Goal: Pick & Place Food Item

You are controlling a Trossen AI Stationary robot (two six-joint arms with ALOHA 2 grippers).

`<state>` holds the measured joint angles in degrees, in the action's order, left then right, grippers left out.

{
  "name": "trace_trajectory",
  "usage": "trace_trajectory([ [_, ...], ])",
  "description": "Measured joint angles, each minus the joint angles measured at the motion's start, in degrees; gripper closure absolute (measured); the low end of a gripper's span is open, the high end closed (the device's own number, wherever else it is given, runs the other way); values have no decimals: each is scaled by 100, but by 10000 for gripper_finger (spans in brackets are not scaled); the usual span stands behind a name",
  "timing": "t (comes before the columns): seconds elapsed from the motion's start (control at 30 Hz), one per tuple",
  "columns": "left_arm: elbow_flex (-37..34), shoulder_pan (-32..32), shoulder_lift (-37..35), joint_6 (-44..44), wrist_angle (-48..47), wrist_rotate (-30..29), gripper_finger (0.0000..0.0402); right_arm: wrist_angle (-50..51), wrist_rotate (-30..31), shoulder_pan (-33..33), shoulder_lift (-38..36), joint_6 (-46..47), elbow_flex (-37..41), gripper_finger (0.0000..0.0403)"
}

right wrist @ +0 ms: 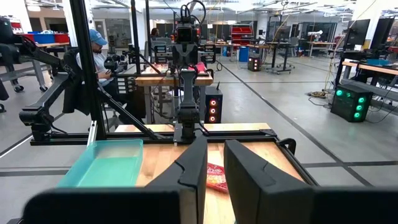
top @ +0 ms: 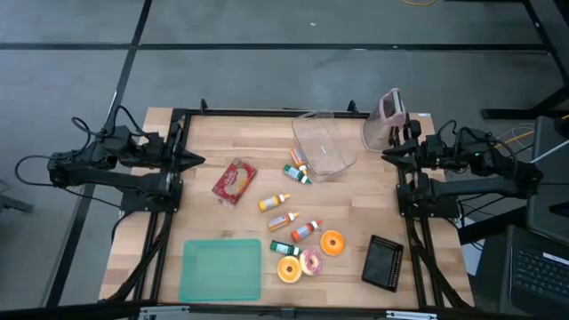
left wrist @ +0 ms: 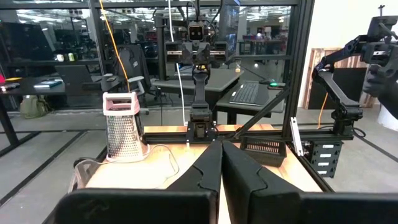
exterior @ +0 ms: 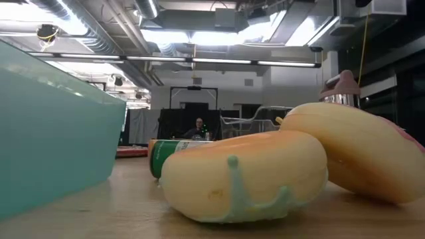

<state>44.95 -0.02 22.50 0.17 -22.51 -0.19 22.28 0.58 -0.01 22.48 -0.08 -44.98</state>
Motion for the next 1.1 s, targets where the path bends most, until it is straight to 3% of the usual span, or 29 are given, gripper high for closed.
trace_trajectory([
  [0.4,0,0,0,-1,201,0,395,-157,68,0,60,286,3,345],
  [0.73,-1,-1,20,125,1359,-186,395,-836,1783,-2,374,287,1,345],
  [1.1,-2,-1,-6,91,1882,-275,396,-765,1543,0,886,773,1,345],
])
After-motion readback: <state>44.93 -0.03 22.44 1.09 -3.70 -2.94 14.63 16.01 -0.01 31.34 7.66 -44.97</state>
